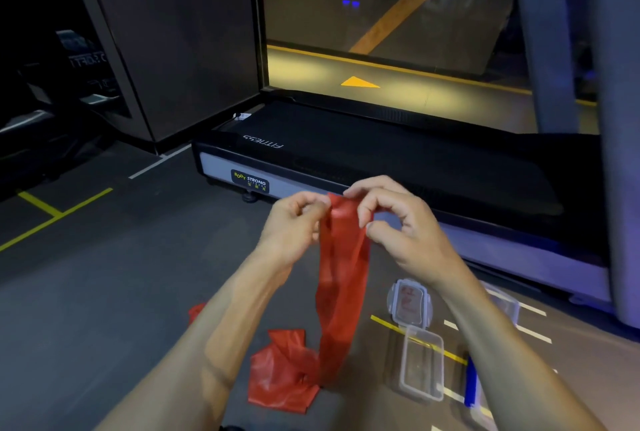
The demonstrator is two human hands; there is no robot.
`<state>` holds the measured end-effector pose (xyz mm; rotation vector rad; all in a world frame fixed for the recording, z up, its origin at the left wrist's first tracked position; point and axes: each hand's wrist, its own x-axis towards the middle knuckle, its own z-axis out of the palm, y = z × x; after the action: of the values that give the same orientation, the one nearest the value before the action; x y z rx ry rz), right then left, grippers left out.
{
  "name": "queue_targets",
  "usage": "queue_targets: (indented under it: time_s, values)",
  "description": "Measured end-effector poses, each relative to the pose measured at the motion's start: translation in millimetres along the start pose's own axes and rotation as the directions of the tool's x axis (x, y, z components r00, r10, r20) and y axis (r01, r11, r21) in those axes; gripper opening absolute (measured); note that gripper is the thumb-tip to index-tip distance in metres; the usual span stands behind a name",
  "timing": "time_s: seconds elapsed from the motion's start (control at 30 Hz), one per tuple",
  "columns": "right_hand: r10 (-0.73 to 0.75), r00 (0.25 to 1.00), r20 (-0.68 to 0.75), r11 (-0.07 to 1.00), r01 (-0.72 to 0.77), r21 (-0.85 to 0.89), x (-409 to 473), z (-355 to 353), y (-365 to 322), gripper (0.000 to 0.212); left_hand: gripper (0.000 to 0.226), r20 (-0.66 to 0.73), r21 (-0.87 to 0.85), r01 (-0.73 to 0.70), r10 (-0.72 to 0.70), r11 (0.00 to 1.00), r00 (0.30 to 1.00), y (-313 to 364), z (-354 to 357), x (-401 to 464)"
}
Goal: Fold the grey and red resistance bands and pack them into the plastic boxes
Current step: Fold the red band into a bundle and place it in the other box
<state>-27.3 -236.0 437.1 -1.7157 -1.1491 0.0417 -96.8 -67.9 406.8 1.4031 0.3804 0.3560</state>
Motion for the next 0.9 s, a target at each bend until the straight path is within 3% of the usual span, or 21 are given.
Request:
queue_targets:
  time_s: [0.1, 0.2, 0.33, 0.53, 0.63, 0.8, 0.9]
  values:
    - [-0.014, 0.999, 0.048, 0.998, 0.017, -0.059, -3.7, -2.1, -4.3, 0.006, 0.022, -0.219, 0.077, -0.116, 0.131, 0.990, 0.967, -7.5, -7.0, 12.8]
    - [0.069, 0.993, 0.097, 0.979, -0.049, -0.198, -6.8, -6.5, -2.6, 0.008, 0.019, -0.277, 0.175, -0.231, 0.273, 0.957, 0.921, -6.5, -11.6, 14.6]
    - [0.104, 0.987, 0.120, 0.957, -0.066, -0.283, -7.6, -10.0, -2.4, 0.017, 0.013, -0.181, 0.225, -0.294, 0.337, 0.929, 0.924, -3.5, -11.3, 11.7]
    - [-0.013, 1.000, 0.009, 0.930, 0.016, -0.368, -2.3, -9.2, -7.9, 0.014, 0.015, 0.018, 0.094, -0.263, 0.263, 0.960, 0.965, 2.0, -5.7, -0.8]
    - [-0.044, 0.998, -0.050, 0.919, 0.021, -0.394, 0.3, -6.7, -9.8, 0.012, 0.013, 0.031, 0.014, -0.240, 0.240, 0.971, 0.970, 5.1, -0.6, -6.1]
    - [0.054, 0.992, -0.112, 0.929, -0.091, -0.358, 1.6, -10.1, -10.4, 0.014, 0.011, 0.021, -0.091, -0.187, 0.190, 0.978, 0.982, 9.8, 4.7, -11.7]
    - [0.013, 0.986, -0.164, 0.952, -0.062, -0.300, 4.9, -10.5, -14.6, 0.009, 0.015, 0.039, -0.160, -0.155, 0.163, 0.975, 0.986, 11.9, 8.3, -13.4]
